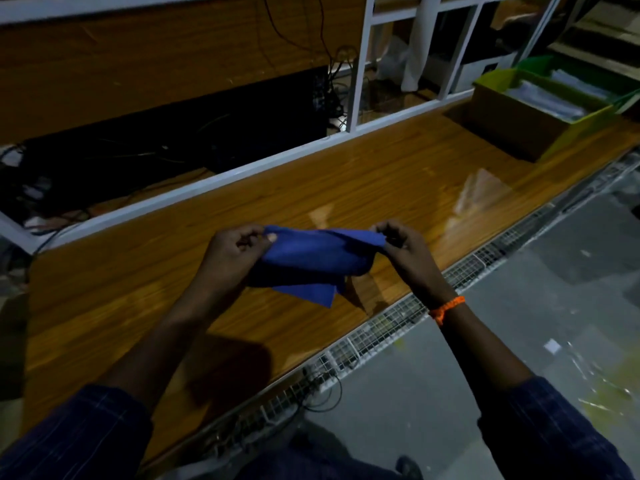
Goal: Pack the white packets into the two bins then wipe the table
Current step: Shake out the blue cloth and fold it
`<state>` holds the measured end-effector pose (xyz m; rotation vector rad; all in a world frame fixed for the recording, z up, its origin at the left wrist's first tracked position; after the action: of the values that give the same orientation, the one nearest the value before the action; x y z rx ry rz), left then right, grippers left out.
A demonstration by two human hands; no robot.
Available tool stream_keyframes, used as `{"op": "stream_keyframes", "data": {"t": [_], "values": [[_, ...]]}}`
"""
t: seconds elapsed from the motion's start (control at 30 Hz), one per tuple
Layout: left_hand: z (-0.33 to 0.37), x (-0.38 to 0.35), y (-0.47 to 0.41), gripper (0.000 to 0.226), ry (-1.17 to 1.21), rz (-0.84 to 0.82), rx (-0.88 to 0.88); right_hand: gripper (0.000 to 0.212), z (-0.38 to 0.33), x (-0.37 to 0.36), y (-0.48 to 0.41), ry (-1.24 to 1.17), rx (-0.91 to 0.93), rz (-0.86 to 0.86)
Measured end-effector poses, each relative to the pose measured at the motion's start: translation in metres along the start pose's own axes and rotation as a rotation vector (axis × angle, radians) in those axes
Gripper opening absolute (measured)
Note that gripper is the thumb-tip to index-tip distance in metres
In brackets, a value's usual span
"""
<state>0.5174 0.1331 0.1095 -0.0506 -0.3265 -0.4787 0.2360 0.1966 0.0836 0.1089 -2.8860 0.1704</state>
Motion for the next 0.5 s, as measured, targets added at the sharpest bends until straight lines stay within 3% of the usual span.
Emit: {"op": "stream_keyframes", "data": {"t": [0.13,0.3,0.4,0.5], "values": [[0.033,0.004,-0.023,0.016,0.237,0.015,0.026,0.006,-0.024,0.014,-0.011,-0.319,-0.071,-0.013],[0.015,0.012,-0.068,0.035,0.367,-0.055,0.287,0.008,-0.015,0.027,-0.049,-0.459,-0.195,0.052],[-0.002,0.02,-0.103,0.031,0.239,0.057,0.297,0.032,0.011,0.03,-0.078,-0.37,-0.318,0.133],[-0.04,0.025,-0.13,0.021,-0.042,0.111,0.291,0.015,0.046,0.023,-0.104,-0.163,-0.434,0.189]]}}
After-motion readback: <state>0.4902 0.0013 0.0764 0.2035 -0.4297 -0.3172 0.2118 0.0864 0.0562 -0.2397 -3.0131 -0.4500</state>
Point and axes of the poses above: each hand's wrist, its own y-axis away from the middle knuckle, its own x-axis out of the back of the hand, z = x × y, the point moved 6 cm from there along -y, towards the middle knuckle, and after that the axes turned 10 degrees about -z, right-handed, at the moved point
